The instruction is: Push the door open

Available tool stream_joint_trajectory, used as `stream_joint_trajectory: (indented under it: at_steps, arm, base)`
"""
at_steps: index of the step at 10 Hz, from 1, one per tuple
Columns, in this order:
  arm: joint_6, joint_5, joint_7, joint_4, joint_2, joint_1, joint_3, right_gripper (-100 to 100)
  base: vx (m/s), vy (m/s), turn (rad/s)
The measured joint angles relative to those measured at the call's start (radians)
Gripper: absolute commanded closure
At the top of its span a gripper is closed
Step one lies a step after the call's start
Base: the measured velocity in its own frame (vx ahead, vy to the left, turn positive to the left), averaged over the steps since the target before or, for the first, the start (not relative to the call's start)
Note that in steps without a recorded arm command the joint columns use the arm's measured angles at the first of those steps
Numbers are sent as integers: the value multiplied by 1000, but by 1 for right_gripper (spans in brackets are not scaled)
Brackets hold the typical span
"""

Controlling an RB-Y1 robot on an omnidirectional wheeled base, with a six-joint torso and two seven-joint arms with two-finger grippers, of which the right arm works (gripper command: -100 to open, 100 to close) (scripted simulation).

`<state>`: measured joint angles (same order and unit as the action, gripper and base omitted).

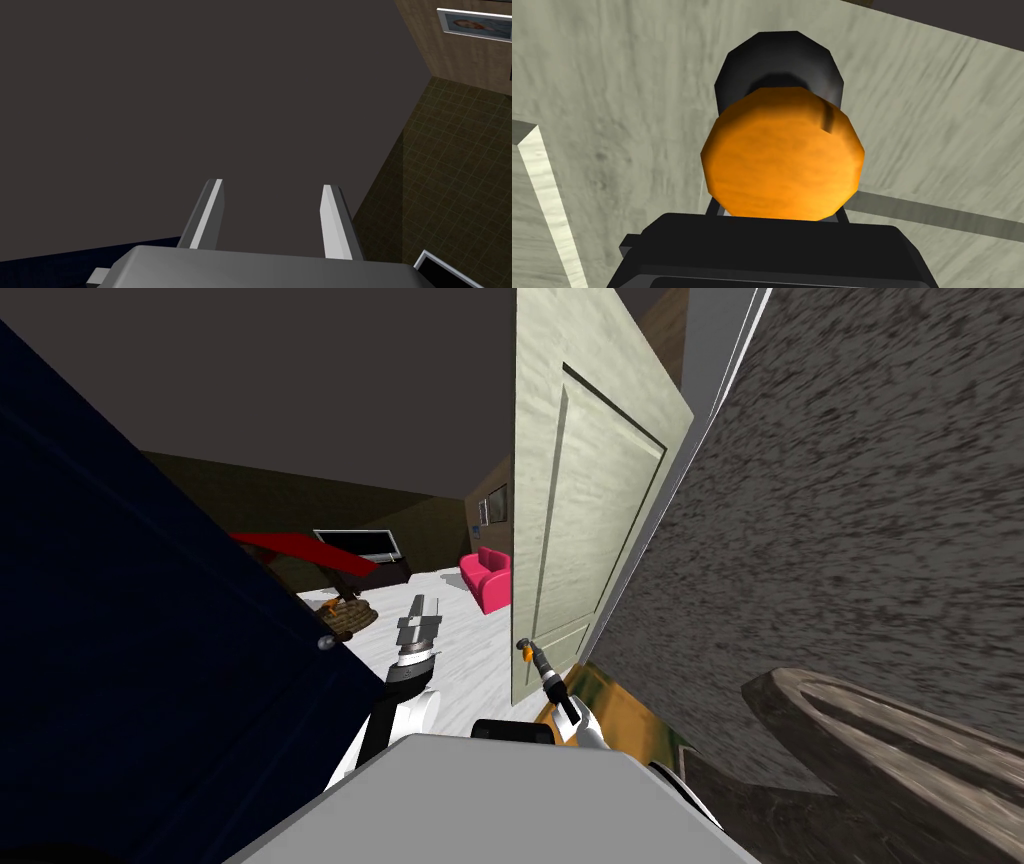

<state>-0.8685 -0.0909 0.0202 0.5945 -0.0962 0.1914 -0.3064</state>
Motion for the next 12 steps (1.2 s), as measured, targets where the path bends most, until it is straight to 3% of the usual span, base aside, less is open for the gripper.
stream_joint_trajectory:
  at_steps: [2,3,12]
  arm:
    - [4,19,51,3,-4,3,-6,100]
    - [0,26,70,-13,-3,10,-7,-100]
    - [8,112,284,5,3,-4,-27,-100]
  base:
    - [44,23,-34]
    - [6,-14,46]
    - [-43,-38,63]
